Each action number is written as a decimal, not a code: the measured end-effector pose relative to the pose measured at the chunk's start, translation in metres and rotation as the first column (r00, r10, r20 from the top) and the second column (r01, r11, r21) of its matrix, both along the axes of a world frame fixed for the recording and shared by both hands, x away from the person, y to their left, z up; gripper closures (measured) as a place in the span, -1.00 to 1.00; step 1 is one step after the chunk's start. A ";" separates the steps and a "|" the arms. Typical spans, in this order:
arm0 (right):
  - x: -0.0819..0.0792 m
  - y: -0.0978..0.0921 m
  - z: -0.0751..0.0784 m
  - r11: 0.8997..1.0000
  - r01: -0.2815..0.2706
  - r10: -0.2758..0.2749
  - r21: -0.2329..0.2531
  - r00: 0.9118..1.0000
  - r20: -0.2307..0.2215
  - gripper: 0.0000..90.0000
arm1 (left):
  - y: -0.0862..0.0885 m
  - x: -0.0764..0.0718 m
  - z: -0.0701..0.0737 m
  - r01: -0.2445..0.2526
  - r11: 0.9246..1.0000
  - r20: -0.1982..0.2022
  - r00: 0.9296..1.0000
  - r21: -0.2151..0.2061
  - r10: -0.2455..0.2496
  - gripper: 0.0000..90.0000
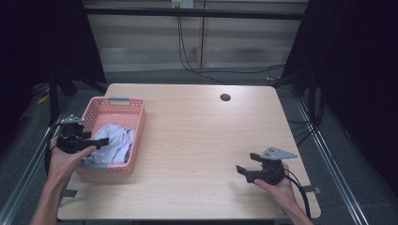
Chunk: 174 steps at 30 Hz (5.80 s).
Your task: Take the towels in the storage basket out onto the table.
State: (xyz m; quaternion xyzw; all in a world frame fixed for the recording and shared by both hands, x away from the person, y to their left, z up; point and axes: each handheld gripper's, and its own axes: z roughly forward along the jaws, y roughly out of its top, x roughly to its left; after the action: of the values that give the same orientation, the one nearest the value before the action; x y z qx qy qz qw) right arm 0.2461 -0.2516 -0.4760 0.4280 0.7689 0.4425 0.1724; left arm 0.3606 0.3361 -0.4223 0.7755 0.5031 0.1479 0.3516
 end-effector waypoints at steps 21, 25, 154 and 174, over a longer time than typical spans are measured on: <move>-0.001 0.003 -0.002 0.999 -0.038 0.038 -0.009 0.999 -0.014 -0.47 | -0.019 0.039 -0.023 0.122 0.984 -0.301 0.951 0.132 -0.078 -0.70; 0.000 0.004 -0.002 0.999 -0.036 0.036 -0.010 0.999 -0.018 -0.47 | -0.025 0.047 -0.028 0.140 0.977 -0.366 0.928 0.162 -0.072 -0.84; -0.004 -0.007 0.001 1.000 -0.011 0.011 -0.028 1.000 -0.025 -0.47 | -0.027 -0.035 0.121 0.130 0.973 0.143 0.984 -0.192 -0.104 0.34; -0.005 -0.011 0.003 1.000 -0.004 0.003 -0.027 1.000 -0.017 -0.47 | -0.126 -0.025 0.127 0.330 0.911 0.180 0.939 -0.248 -0.291 0.33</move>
State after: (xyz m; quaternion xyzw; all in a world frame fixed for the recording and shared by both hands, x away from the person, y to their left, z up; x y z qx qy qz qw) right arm 0.2410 -0.2629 -0.4733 0.4280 0.7769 0.4290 0.1708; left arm 0.3355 0.2105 -0.2955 0.7772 0.3628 0.0727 0.5090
